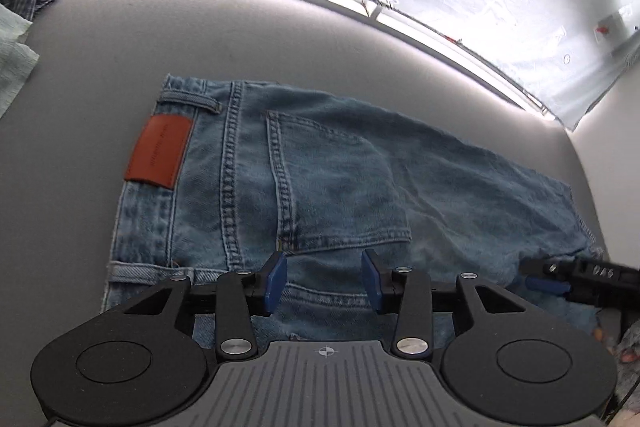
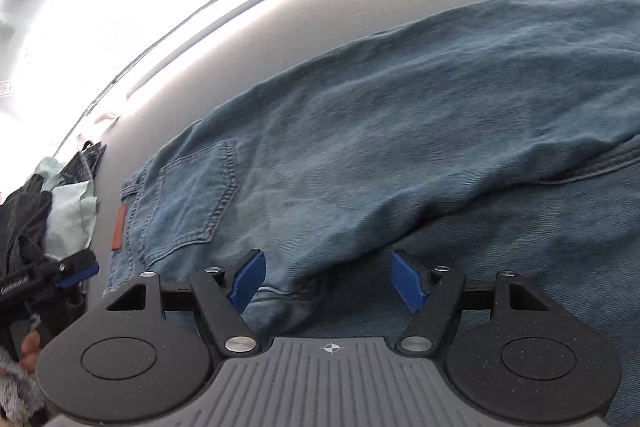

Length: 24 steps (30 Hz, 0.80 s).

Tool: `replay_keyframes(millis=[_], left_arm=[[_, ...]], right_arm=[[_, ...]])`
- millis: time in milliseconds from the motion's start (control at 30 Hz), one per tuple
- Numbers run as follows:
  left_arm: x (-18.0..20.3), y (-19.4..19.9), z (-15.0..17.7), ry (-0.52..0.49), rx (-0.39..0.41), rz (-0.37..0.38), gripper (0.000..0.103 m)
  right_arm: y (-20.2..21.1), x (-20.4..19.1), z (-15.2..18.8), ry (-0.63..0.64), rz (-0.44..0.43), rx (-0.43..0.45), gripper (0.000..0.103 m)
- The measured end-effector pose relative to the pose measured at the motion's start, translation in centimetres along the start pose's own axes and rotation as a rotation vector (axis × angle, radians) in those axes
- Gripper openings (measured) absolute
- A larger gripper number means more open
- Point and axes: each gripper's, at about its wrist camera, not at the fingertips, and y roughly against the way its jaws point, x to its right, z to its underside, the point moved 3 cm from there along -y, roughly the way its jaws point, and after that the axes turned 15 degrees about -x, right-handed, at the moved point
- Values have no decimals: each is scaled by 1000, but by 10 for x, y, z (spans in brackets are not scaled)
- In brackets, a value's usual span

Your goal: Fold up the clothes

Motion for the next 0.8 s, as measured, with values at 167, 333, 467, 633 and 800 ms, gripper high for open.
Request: replay_keyframes(millis=[167, 333, 467, 633, 800], left_arm=[[-18, -7, 1, 173, 28, 34, 51], [-38, 27, 5, 282, 96, -1, 57], [-49, 57, 20, 359, 134, -65, 63], [-71, 79, 57, 475, 136, -150, 63], [-83, 78, 98, 569, 93, -183, 63]], right_arm=[[35, 66, 5, -215, 87, 160, 73], [67, 136, 27, -372, 229, 243, 74], [77, 184, 45, -445, 340, 216, 74], [81, 218, 57, -486, 333, 202, 74], [76, 225, 57, -441, 306, 177, 74]])
